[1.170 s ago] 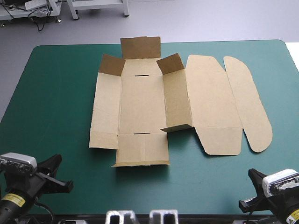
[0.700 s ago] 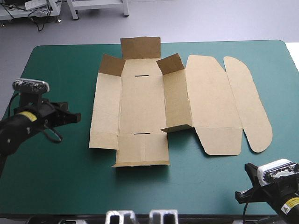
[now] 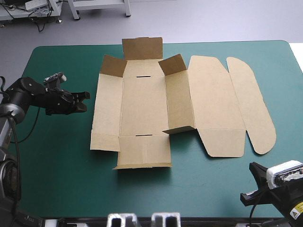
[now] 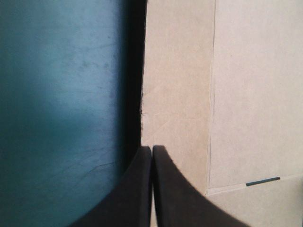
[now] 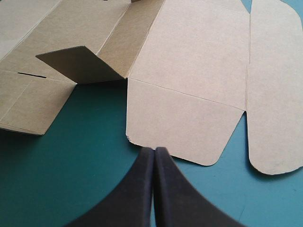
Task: Fold the box
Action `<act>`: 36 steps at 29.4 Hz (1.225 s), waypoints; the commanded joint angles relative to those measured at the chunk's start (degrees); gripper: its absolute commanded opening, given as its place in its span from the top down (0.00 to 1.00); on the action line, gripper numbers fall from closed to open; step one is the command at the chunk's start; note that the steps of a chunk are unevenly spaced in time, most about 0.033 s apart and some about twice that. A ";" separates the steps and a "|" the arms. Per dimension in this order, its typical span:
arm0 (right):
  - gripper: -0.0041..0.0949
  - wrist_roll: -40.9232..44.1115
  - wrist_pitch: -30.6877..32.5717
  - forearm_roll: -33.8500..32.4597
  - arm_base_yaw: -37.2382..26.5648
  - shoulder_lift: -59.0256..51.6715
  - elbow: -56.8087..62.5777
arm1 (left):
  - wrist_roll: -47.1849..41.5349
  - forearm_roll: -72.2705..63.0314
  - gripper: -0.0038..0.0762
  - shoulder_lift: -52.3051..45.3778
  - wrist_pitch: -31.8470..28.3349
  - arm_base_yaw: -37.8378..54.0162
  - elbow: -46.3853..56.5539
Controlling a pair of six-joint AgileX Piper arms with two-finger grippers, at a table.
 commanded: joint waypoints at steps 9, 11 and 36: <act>0.97 -0.08 -2.09 1.47 -0.34 1.14 -1.78 | 4.16 -5.12 0.65 5.75 11.61 0.20 -1.89; 0.97 -0.08 -1.68 1.47 -0.34 1.14 -1.78 | 4.16 -4.19 0.54 5.94 11.12 0.20 -1.89; 0.97 0.31 0.08 1.47 -0.34 1.14 -1.78 | 4.01 -9.01 0.43 11.50 0.71 -10.77 -1.58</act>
